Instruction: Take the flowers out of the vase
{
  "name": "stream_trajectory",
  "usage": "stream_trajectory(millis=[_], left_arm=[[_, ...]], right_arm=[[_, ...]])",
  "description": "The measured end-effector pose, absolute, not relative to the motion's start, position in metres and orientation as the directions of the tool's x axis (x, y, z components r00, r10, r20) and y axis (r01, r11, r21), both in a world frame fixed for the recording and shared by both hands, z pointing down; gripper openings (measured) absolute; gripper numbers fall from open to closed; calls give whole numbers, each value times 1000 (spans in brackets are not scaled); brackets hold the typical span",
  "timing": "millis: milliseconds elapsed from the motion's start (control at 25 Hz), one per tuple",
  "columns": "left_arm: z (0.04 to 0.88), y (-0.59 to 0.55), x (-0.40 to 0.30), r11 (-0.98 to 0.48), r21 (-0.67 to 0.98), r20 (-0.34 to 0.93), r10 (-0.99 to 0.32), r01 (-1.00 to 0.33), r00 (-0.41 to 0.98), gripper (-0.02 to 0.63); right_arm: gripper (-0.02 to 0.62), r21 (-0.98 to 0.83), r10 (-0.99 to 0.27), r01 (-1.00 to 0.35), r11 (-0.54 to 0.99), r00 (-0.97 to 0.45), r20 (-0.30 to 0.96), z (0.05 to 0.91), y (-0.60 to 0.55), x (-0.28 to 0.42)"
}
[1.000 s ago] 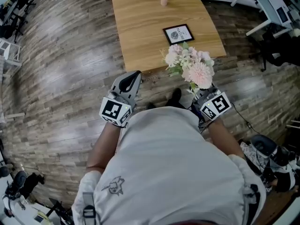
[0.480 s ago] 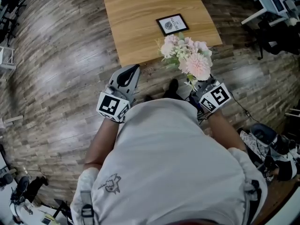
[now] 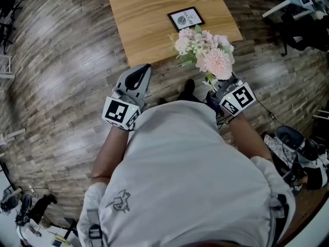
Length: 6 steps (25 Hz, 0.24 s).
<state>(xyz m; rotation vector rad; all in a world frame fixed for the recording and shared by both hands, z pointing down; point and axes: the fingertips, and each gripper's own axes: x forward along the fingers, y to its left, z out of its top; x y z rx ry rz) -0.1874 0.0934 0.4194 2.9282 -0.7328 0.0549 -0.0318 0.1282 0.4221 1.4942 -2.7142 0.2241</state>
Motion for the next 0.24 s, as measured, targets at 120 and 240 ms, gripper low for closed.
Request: stream_trajectory(millis=[120, 240], left_arm=[[416, 94, -191, -877, 106, 60, -465, -469, 883, 3], [415, 91, -192, -878, 101, 56, -464, -467, 884, 3]], right_arm=[[54, -104, -838, -843, 528, -537, 99, 421, 128, -35], [54, -100, -836, -841, 531, -540, 100, 419, 125, -38]])
